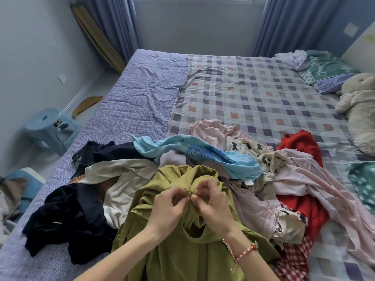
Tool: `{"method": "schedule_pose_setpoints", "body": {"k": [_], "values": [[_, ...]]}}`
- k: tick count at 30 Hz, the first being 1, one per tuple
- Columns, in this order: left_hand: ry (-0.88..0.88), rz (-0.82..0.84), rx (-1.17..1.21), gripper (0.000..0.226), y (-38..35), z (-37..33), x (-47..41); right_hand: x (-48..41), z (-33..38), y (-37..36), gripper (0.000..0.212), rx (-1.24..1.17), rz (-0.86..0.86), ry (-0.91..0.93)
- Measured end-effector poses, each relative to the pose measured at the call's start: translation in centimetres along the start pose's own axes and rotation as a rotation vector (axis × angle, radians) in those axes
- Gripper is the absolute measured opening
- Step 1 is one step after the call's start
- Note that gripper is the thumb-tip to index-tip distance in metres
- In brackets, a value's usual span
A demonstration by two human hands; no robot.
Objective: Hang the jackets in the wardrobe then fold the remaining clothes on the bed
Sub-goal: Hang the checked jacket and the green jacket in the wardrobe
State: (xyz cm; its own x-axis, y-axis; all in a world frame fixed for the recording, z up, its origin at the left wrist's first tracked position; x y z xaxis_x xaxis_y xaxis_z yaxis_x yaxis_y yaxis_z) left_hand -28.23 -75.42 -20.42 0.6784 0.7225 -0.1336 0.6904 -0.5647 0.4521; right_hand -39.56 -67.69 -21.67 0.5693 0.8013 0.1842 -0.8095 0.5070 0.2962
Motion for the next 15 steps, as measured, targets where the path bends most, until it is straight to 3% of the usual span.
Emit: {"method": "schedule_pose_setpoints", "body": {"k": [5,10,15], "values": [[0.009,0.02,0.007,0.022,-0.5,0.6,0.8,0.2,-0.5,0.0,0.025,0.006,0.005,-0.003],[0.096,0.076,0.173,0.017,0.0,1.0,0.4,-0.2,-0.5,0.7,0.024,0.044,0.043,0.009],[0.166,0.01,0.266,0.018,0.1,1.3,-0.3,-0.3,-0.2,0.5,0.021,0.025,0.09,0.021]]}}
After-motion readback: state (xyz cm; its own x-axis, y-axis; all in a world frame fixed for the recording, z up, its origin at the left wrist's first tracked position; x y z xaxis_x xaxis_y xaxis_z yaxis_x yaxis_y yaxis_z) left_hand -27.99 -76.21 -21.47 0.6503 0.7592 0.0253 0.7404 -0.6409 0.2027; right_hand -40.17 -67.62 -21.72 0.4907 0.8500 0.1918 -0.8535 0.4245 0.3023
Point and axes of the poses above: each hand's wrist, its own x-axis away from the middle knuckle, its own y-axis out of the back of the hand, z = x × y, the point moved 1 cm from there along -x, towards the middle knuckle, and after that the axes turned 12 degrees about -y, right-handed, at the moved point
